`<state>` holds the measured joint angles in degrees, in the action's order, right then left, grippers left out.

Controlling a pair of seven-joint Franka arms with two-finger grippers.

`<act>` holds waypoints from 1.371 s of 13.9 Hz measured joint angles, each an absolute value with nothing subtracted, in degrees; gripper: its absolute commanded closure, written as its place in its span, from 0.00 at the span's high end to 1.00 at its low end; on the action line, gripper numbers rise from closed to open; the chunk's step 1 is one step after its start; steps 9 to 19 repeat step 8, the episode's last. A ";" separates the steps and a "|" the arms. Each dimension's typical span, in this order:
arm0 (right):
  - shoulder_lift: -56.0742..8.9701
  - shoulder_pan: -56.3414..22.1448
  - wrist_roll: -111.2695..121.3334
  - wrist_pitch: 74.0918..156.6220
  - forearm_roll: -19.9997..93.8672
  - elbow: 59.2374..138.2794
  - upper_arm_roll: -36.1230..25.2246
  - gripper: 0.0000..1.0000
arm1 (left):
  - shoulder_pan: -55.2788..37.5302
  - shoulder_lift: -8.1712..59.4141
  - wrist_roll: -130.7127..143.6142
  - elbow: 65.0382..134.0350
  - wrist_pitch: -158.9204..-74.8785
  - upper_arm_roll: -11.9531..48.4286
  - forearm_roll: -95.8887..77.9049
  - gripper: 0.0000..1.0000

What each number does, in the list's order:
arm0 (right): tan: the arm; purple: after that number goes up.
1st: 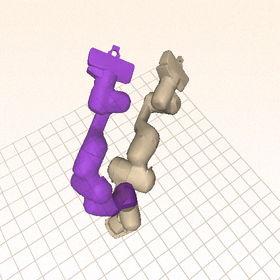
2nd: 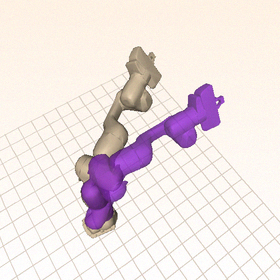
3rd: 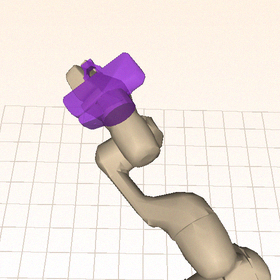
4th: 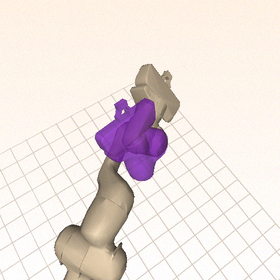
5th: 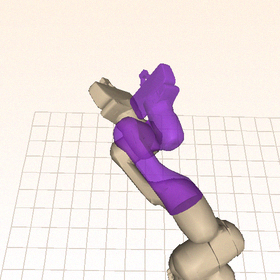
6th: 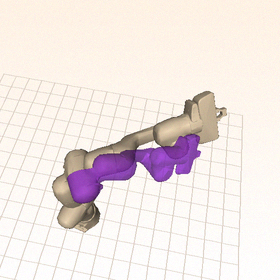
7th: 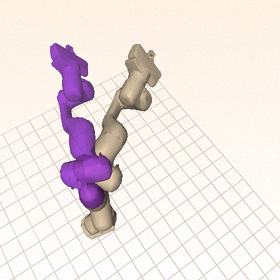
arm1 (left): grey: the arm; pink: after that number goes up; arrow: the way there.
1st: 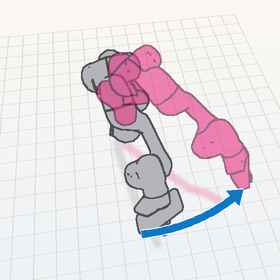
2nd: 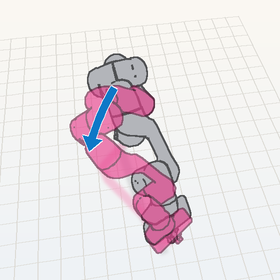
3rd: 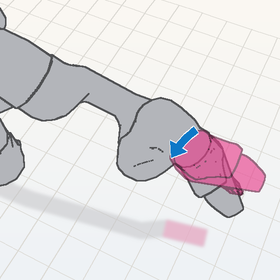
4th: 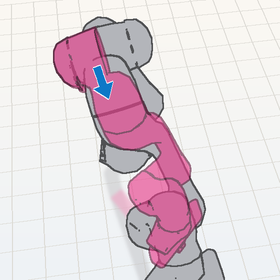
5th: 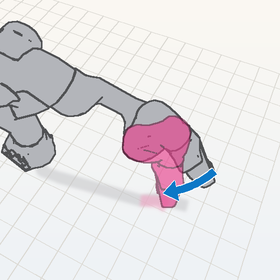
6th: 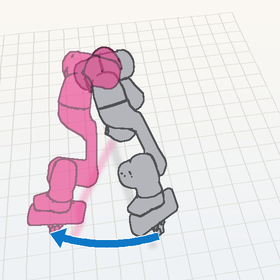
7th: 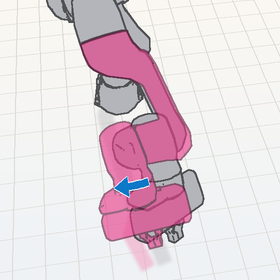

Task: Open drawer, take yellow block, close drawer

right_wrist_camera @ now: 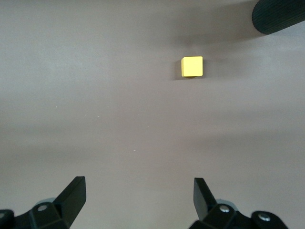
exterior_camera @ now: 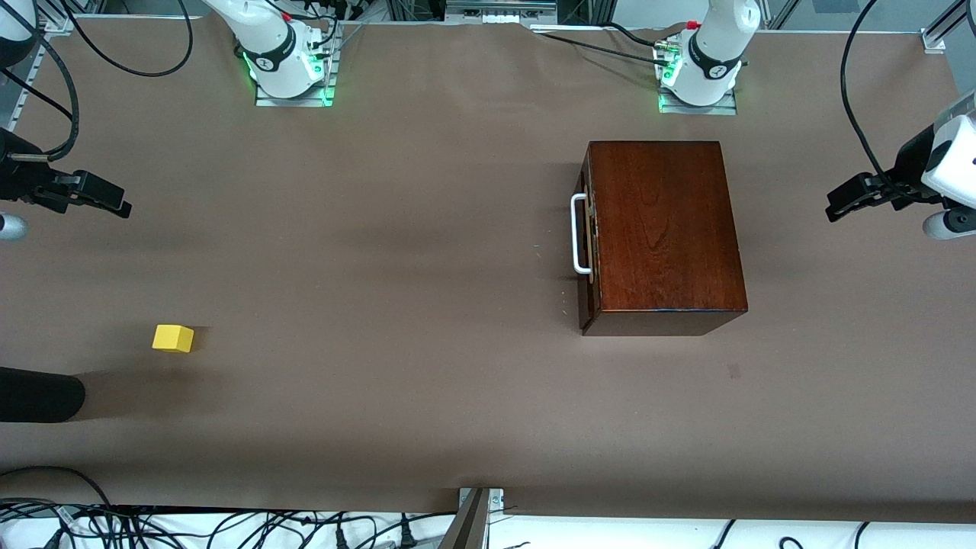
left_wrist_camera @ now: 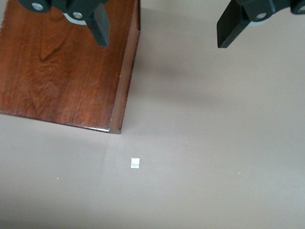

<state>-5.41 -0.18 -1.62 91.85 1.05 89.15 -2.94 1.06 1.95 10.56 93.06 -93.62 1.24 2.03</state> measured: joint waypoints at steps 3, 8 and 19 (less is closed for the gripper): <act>-5.40 -0.18 -1.62 91.86 0.93 89.12 -2.94 1.00 | 0.61 1.35 9.42 95.04 -95.12 1.24 2.02 1.00; -5.38 -0.18 -1.61 91.86 0.77 89.09 -2.95 1.00 | 0.60 0.99 8.46 95.03 -95.10 1.17 2.02 1.00; -5.38 -0.18 -1.61 91.86 0.77 89.09 -2.95 1.00 | 0.60 0.99 8.46 95.03 -95.10 1.17 2.02 1.00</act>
